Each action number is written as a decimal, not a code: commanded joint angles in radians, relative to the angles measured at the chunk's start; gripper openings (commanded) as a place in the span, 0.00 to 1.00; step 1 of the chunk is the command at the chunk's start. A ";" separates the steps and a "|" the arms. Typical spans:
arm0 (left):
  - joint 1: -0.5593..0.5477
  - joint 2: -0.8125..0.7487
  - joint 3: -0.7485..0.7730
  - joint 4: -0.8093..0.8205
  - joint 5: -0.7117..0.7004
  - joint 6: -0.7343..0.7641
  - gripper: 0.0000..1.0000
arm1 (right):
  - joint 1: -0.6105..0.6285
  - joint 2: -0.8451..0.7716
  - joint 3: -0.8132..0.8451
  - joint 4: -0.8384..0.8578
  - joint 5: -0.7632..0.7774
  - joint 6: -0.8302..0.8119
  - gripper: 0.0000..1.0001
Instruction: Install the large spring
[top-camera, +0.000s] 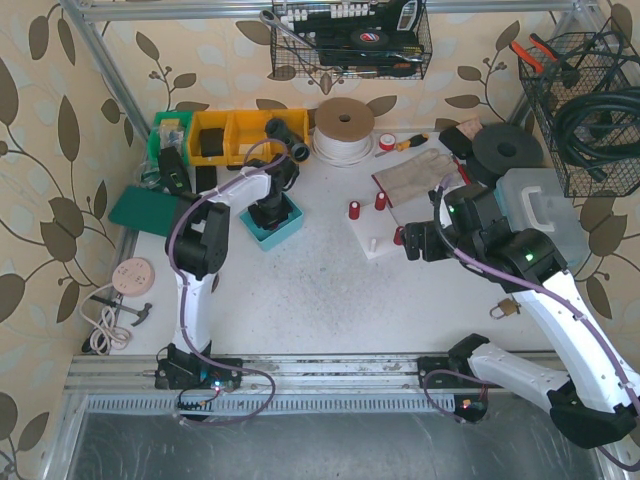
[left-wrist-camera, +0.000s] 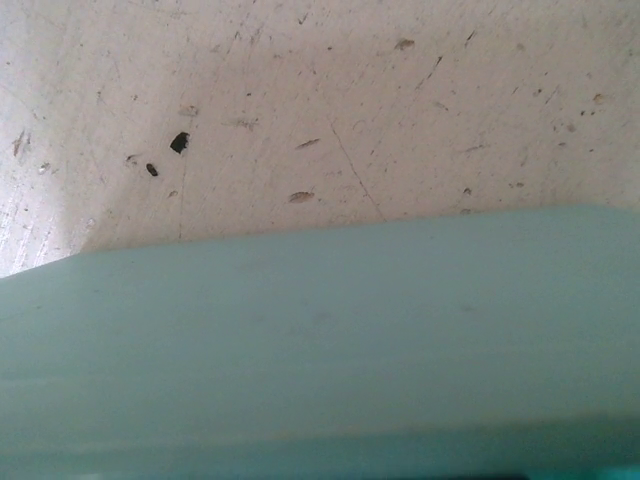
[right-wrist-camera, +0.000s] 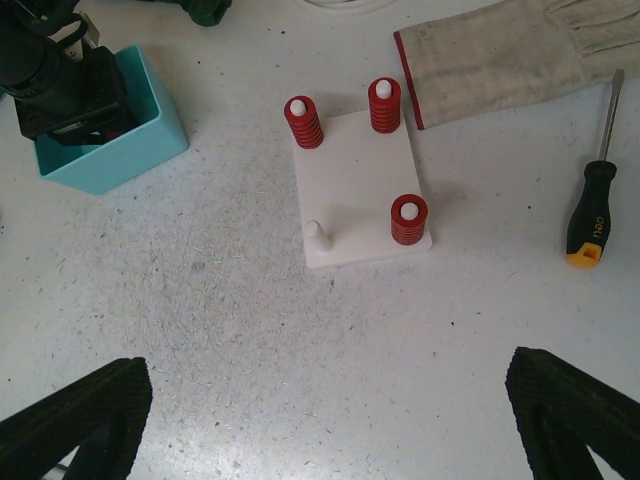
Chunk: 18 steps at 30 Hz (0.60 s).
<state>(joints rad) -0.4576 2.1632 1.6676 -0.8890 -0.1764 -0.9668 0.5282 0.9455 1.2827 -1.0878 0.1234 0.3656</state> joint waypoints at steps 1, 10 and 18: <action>0.007 -0.097 0.019 -0.036 0.004 0.066 0.10 | 0.001 -0.001 0.005 -0.003 0.020 0.019 0.95; 0.001 -0.304 0.062 -0.032 -0.031 0.290 0.00 | 0.002 0.003 0.063 -0.028 0.038 0.070 0.97; -0.033 -0.608 -0.201 0.270 0.159 0.679 0.00 | 0.001 0.123 0.173 -0.134 0.018 0.099 1.00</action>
<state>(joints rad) -0.4675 1.7069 1.5929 -0.7853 -0.1425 -0.5407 0.5282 1.0092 1.4006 -1.1500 0.1482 0.4370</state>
